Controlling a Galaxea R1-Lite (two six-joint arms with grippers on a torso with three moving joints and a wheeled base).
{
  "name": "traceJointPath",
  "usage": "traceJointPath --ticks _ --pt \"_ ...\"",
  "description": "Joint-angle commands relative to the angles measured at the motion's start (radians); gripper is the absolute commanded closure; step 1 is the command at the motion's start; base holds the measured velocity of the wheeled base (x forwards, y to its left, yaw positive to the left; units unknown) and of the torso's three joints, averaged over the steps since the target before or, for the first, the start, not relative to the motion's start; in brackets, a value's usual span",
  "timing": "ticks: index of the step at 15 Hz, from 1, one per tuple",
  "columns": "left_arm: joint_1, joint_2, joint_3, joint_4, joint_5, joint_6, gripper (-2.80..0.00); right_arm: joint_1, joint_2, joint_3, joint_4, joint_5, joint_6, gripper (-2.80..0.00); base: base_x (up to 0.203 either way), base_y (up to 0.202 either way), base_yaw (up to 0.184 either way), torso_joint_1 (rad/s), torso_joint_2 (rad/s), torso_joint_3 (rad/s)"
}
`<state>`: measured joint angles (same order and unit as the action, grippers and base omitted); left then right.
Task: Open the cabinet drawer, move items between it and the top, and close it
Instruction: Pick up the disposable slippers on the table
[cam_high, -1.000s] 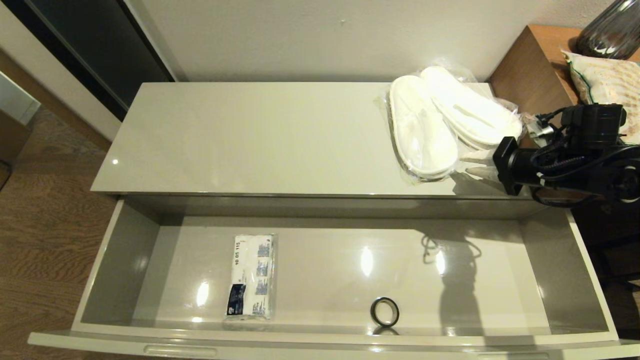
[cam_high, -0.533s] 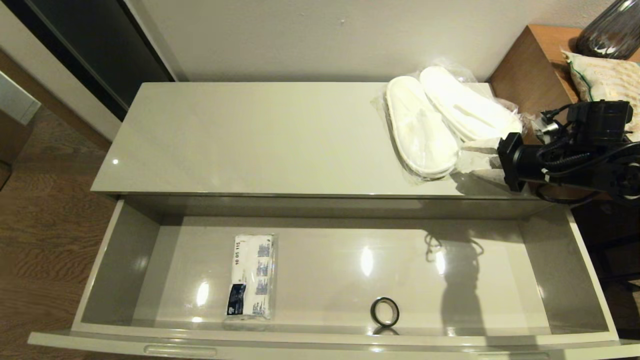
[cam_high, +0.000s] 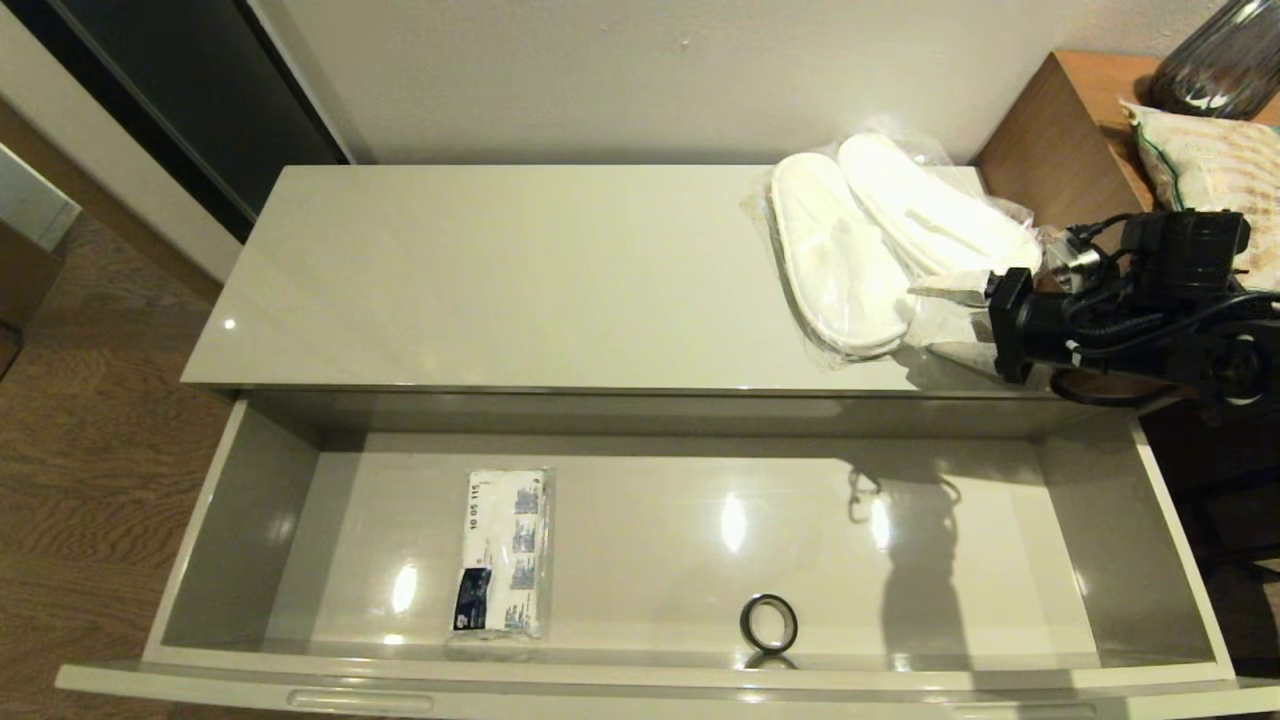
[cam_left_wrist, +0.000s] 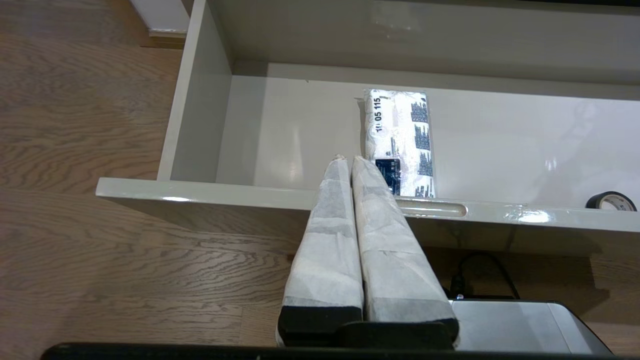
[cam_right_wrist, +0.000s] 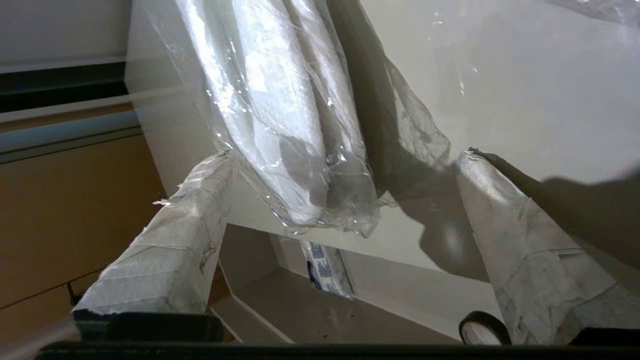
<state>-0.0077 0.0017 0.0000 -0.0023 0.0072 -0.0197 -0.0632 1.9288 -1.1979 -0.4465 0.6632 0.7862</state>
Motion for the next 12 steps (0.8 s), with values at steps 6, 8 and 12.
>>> traceJointPath --ticks 6,8,12 --pt "0.000 0.000 0.000 -0.001 0.000 0.000 0.00 0.069 0.087 0.001 -0.179 0.003 0.071 -2.80 0.000 0.000 0.000 0.000 0.00 0.000" --pt "0.000 0.000 0.000 -0.001 0.000 0.000 0.00 0.082 0.103 -0.001 -0.180 0.003 0.070 -2.80 0.000 0.000 0.000 0.000 0.00 0.000" --pt "0.000 0.000 0.000 -0.001 0.000 0.000 0.00 0.120 0.162 -0.024 -0.181 0.001 0.066 -2.80 0.000 0.000 0.000 0.000 0.00 0.000"
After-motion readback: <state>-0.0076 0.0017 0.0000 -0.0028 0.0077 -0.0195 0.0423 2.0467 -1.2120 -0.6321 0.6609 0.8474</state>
